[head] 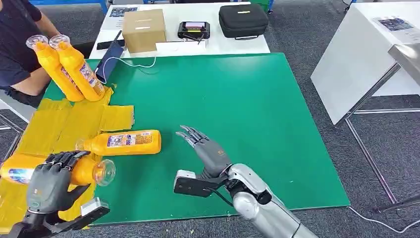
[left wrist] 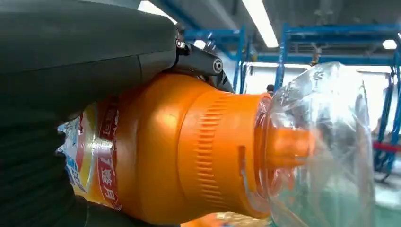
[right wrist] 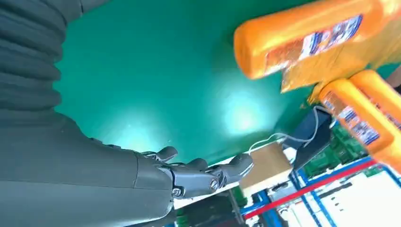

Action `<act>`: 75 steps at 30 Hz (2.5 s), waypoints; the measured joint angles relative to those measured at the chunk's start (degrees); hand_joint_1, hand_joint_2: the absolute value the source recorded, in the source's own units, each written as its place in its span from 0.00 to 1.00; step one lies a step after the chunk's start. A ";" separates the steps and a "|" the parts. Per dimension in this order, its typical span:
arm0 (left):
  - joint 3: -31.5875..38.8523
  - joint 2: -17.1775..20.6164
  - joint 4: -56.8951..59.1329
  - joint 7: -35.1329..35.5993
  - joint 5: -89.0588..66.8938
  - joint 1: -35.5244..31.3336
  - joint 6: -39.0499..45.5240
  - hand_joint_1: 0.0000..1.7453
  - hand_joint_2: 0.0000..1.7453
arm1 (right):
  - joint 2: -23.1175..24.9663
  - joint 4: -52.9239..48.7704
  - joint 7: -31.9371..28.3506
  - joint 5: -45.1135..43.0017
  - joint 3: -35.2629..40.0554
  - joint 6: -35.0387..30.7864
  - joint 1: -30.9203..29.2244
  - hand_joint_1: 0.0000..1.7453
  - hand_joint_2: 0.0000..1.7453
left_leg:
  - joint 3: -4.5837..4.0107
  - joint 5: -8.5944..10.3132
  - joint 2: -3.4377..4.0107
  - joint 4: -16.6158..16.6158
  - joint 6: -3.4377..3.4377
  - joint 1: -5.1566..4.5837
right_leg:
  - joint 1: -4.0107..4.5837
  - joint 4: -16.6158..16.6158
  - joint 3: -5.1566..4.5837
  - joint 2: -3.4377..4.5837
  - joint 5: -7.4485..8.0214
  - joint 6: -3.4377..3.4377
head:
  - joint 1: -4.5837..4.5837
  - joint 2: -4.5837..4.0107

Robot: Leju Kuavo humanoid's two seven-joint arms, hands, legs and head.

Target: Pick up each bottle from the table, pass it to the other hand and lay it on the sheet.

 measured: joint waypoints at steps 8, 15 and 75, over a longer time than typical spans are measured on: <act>-5.70 5.24 6.40 4.67 -9.12 0.49 0.87 0.00 0.00 | 0.07 -0.33 -0.04 -0.78 -0.72 1.90 -0.58 0.00 1.00 | 0.02 0.02 0.01 0.00 0.00 0.01 | 0.01 0.01 0.02 0.01 0.00 0.00 | 0.02 0.00; -11.48 9.09 13.14 5.61 -5.29 0.25 0.55 0.00 0.00 | 0.66 -0.20 -0.22 -2.62 -0.28 2.75 -1.79 0.00 1.00 | 0.01 0.02 0.01 0.00 -0.01 0.01 | 0.01 0.00 0.01 0.00 0.00 0.00 | 0.02 0.00; -1.64 -16.59 -1.57 -17.81 69.76 0.62 -34.62 0.00 0.00 | 21.59 45.71 7.61 -5.09 3.26 4.19 -25.89 0.00 1.00 | 0.03 0.04 0.01 0.01 0.01 -0.01 | -0.01 0.02 0.05 0.01 0.02 0.00 | 0.02 0.00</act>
